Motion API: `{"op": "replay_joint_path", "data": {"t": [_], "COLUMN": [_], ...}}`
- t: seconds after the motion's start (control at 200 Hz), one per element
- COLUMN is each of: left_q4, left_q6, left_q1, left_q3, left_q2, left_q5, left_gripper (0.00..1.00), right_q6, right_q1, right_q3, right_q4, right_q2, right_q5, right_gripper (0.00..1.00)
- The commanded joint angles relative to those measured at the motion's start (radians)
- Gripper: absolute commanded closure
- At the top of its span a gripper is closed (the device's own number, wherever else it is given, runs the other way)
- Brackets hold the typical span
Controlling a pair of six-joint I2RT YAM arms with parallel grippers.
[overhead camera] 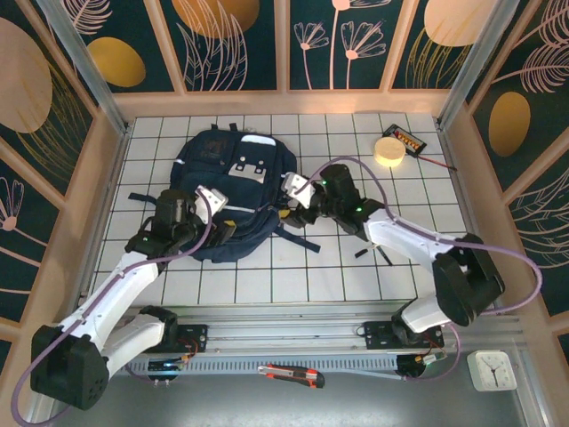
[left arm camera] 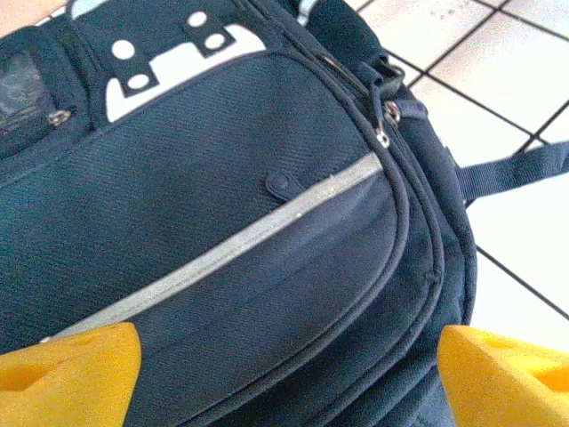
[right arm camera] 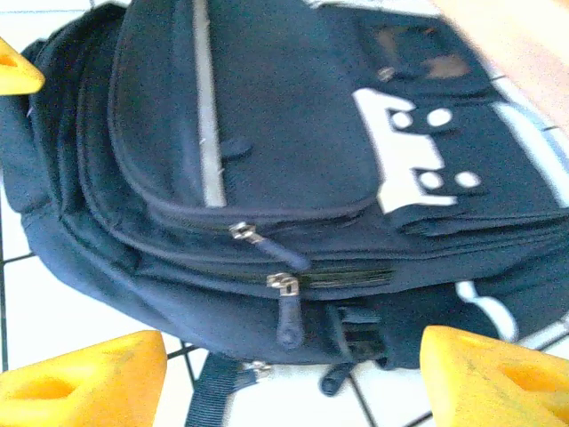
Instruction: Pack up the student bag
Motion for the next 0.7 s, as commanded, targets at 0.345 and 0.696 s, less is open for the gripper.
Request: {"op": "replay_joint_path", "data": {"t": [0.345,0.696], "left_q4": [0.011,0.044], "left_q6": [0.111,0.169], "left_q1": [-0.021,-0.035], "left_q3": [-0.07,-0.112], "left_q2": [-0.007,0.014], "left_q5": [-0.04,-0.032], "left_gripper": [0.12,0.11], "right_q6": [0.006,0.004], "right_q1": [-0.027,-0.056], "right_q3": [0.163,0.238], "right_q4": [0.027,-0.023], "right_q2": [0.313,0.398], "right_q5": [-0.135,-0.186], "right_gripper": [0.38,0.52]}}
